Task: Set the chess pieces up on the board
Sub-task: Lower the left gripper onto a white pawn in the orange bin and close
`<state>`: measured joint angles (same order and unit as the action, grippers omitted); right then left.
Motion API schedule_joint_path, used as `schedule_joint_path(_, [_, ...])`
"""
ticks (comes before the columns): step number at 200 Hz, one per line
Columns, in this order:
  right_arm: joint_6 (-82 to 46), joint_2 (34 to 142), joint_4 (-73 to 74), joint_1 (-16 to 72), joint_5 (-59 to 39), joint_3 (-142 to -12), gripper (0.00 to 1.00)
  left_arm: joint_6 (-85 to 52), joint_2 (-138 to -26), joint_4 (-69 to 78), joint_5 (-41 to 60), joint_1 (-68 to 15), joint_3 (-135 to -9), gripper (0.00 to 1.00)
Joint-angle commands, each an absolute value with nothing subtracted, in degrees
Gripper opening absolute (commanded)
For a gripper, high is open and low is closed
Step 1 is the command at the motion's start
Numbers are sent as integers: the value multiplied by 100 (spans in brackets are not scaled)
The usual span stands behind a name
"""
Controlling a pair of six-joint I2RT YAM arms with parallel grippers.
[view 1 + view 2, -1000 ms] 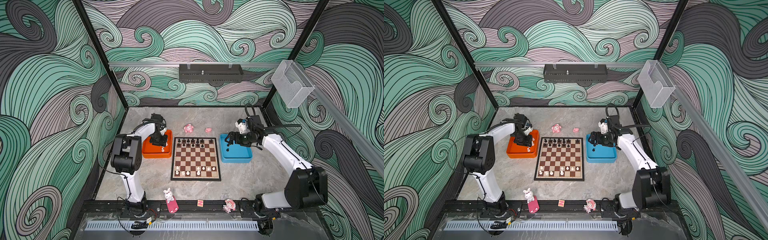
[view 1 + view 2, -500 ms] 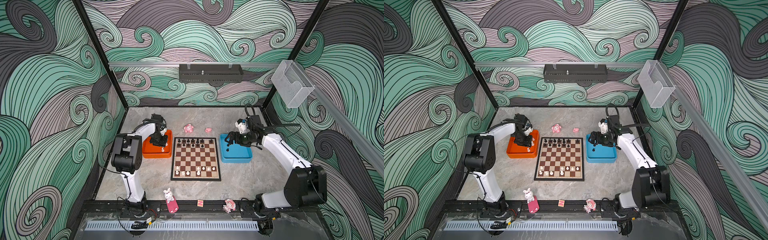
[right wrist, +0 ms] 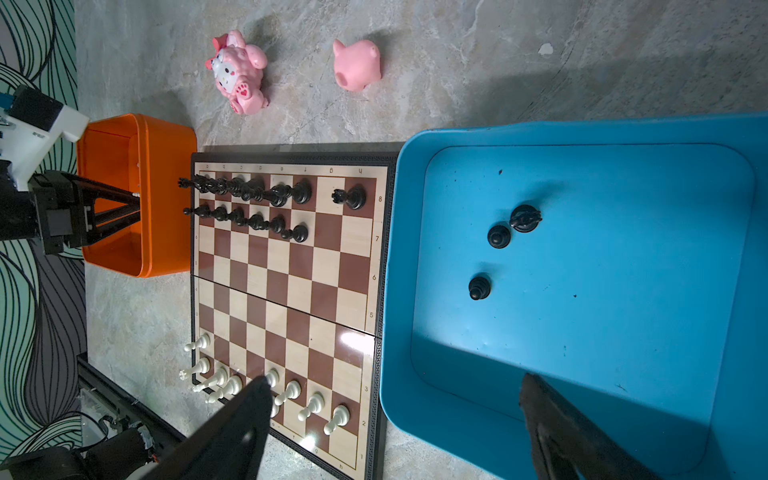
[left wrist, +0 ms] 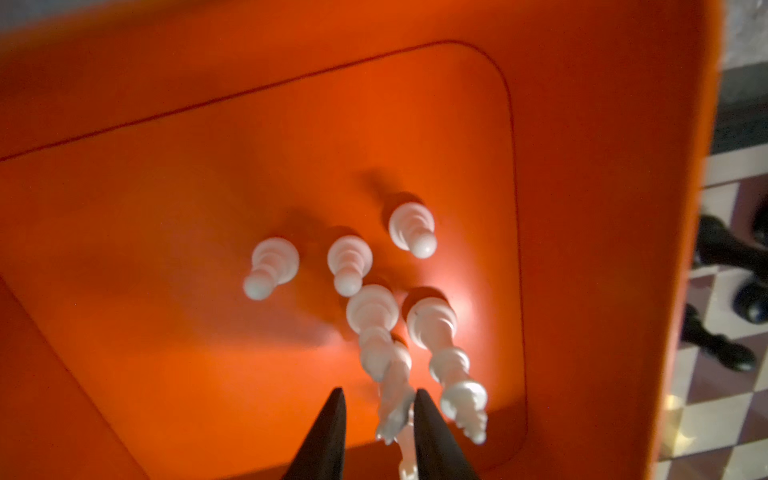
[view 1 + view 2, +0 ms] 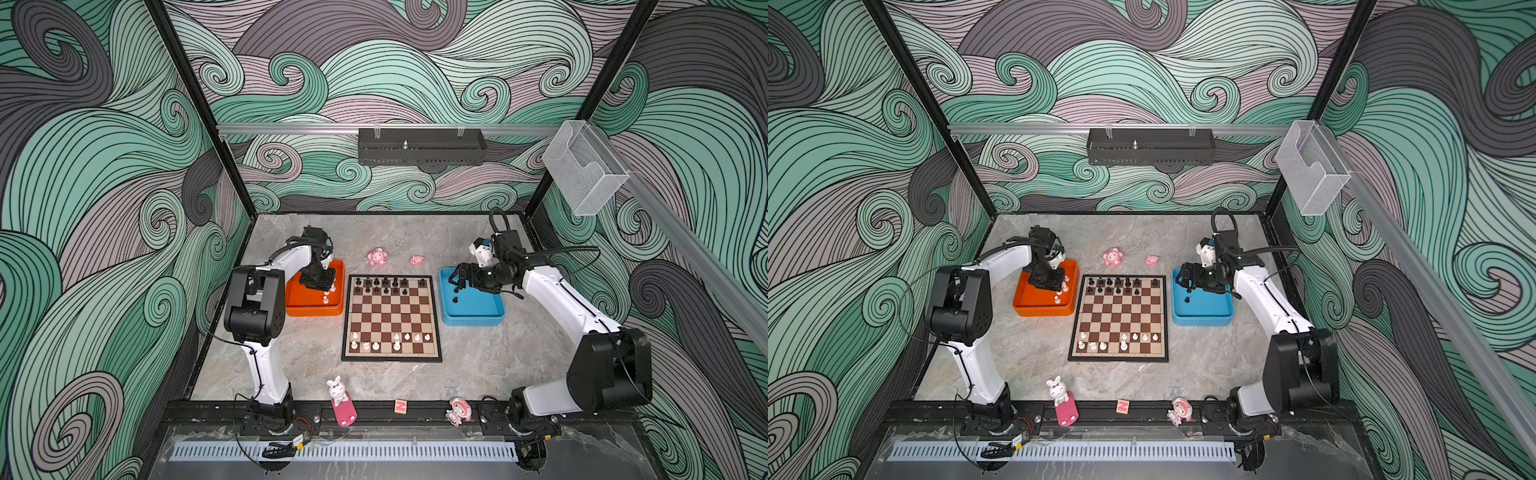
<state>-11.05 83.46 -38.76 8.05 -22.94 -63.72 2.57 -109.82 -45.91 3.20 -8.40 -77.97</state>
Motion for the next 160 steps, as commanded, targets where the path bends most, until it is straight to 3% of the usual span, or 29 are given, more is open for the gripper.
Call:
schedule_joint_path(1, [-1116,8384,-3876,765,-2342,-6532,93,290,-11100,-4603,290,-884,-7998,31])
schedule_joint_path(160, [-1117,8446,-3860,729,-2412,-6543,93,228,-11255,-4700,316,-914,-8103,18])
